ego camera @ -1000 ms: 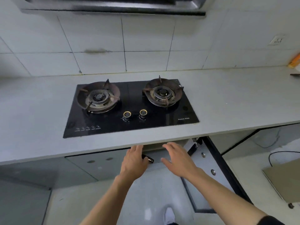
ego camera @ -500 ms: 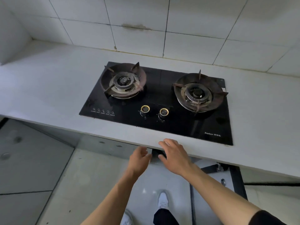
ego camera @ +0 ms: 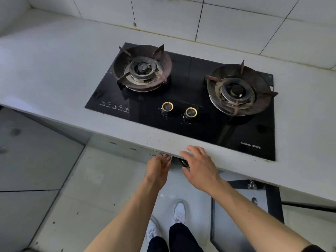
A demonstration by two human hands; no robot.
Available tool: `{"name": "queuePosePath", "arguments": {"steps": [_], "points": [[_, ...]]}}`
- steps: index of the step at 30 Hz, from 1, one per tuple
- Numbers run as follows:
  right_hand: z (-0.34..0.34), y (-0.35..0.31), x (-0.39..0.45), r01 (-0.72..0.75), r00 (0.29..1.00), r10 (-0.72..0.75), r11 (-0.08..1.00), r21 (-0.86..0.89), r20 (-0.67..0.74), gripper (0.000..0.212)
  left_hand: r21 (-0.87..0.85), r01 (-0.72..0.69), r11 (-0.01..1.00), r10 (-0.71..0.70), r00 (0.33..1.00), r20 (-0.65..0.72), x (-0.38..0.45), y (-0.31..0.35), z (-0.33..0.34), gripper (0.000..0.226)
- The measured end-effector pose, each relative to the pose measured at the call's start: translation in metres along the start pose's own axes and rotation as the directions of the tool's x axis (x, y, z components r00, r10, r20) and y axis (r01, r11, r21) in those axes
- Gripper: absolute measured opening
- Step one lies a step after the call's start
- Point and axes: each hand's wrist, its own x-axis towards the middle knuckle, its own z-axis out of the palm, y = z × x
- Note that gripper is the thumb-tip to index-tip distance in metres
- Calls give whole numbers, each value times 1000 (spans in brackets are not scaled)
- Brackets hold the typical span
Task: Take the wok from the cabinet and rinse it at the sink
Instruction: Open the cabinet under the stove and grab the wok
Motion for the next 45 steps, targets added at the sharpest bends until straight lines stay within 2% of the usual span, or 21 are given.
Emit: {"name": "queuePosePath", "arguments": {"steps": [6, 10, 14, 16, 19, 22, 24, 26, 29, 33, 35, 37, 39, 42, 45], "points": [[4, -1, -3, -2, 1000, 2, 1000, -15, -30, 57, -77, -66, 995, 59, 994, -93, 1, -4, 5, 49], [6, -2, -4, -10, 1000, 10, 1000, -21, -27, 57, -122, -80, 989, 69, 994, -87, -2, 0, 11, 33], [4, -2, -4, -5, 999, 5, 1000, -24, -33, 57, -141, -68, 988, 64, 997, -30, -2, -1, 5, 42], [5, -1, -3, -1, 1000, 0, 999, -32, -30, 57, -146, -66, 987, 60, 997, -47, -1, -5, 1, 42], [5, -1, -1, 5, 1000, -6, 999, -36, -21, 56, -38, -86, 996, 82, 991, -107, -1, -9, -5, 23], [6, -6, 1, 8, 999, -8, 1000, -11, -33, 52, 153, -83, 985, 109, 979, -171, -8, -15, -19, 6], [7, -14, 1, 38, 999, -38, 999, -7, -28, 51, 309, -81, 948, 159, 958, -239, -15, -19, -28, 20], [10, -23, 2, 84, 996, -84, 996, 2, -10, 52, 458, -69, 886, 233, 921, -312, -23, -24, -36, 39], [12, -37, 5, 129, 992, -129, 992, 9, 10, 54, 628, -86, 774, 365, 870, -331, -34, -32, -54, 49], [14, -48, 6, 97, 995, -96, 995, -26, 35, 58, 742, -95, 663, 442, 850, -287, -42, -37, -81, 52], [16, -54, 4, 69, 997, -66, 996, -58, 40, 60, 793, -166, 586, 509, 837, -201, -49, -40, -94, 65], [19, -65, 0, 45, 998, -41, 996, -78, 44, 61, 866, -224, 447, 583, 807, -92, -57, -41, -108, 91], [24, -81, -6, 32, 999, -29, 997, -72, 44, 61, 940, -217, 263, 636, 772, 1, -63, -37, -122, 103], [36, -108, -18, 11, 998, -9, 1000, -26, 62, 61, 985, -170, -3, 637, 759, 133, -69, -28, -139, 98], [48, -134, -31, -14, 997, 13, 1000, 16, 82, 62, 972, -194, -135, 561, 794, 236, -77, -21, -158, 92]]}}
